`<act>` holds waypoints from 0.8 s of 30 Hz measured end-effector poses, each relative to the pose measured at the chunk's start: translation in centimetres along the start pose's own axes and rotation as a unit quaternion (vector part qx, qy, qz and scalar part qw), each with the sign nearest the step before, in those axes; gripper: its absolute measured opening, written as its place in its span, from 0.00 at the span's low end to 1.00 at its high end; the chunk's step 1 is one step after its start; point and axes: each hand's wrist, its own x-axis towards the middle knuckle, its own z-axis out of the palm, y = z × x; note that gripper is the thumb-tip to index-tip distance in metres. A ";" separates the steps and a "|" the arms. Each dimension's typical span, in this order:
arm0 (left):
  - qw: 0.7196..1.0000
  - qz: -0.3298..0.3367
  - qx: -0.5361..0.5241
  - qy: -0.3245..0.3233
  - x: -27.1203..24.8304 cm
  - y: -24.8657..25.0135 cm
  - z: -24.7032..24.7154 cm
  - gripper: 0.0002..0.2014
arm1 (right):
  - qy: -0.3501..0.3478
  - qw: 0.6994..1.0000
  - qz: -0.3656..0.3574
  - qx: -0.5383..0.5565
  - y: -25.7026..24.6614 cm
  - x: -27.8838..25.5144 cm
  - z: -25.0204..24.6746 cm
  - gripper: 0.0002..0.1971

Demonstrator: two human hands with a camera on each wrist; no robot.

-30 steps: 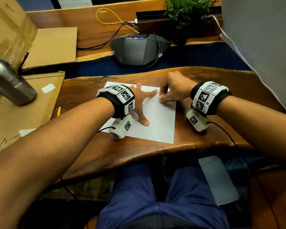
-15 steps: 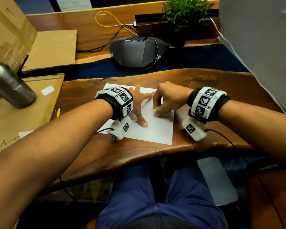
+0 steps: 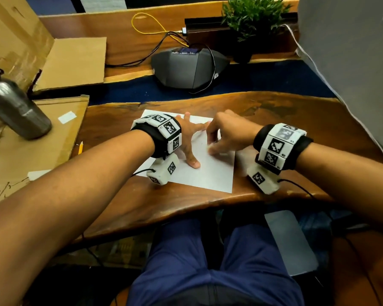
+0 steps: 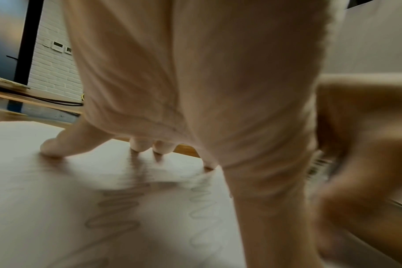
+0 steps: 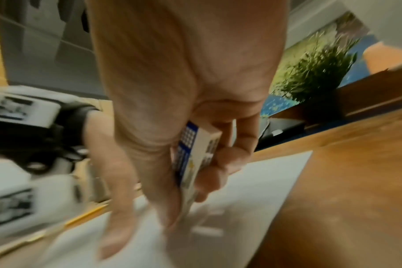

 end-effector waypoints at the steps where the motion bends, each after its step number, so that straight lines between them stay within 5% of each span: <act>1: 1.000 0.001 0.002 -0.002 0.0 0.1 0.0 0.72 | -0.035 0.999 -0.015 0.014 -0.5 -0.5 0.3 0.07; 3: 1.000 0.002 0.001 -0.002 0.1 0.1 0.0 0.71 | -0.058 0.998 -0.011 0.024 -0.5 -0.4 0.0 0.07; 7: 1.000 0.000 0.000 0.003 -0.2 0.1 0.0 0.70 | 0.037 0.999 0.027 -0.015 0.9 0.8 -0.8 0.08; 12: 1.000 0.006 0.002 0.003 -0.3 0.0 -0.1 0.71 | -0.063 0.997 -0.049 -0.008 -1.3 -0.7 0.1 0.07; 16: 1.000 0.002 0.001 0.003 -0.3 0.1 -0.1 0.70 | 0.026 1.000 0.015 0.003 0.8 0.2 -0.9 0.08; 21: 1.000 0.002 0.003 0.003 -0.4 0.1 -0.1 0.71 | -0.087 0.995 -0.044 0.004 -1.3 -1.1 0.0 0.06; 24: 1.000 0.005 0.004 0.002 -0.3 0.1 -0.1 0.70 | -0.005 1.000 0.000 0.001 0.2 -0.2 -0.7 0.07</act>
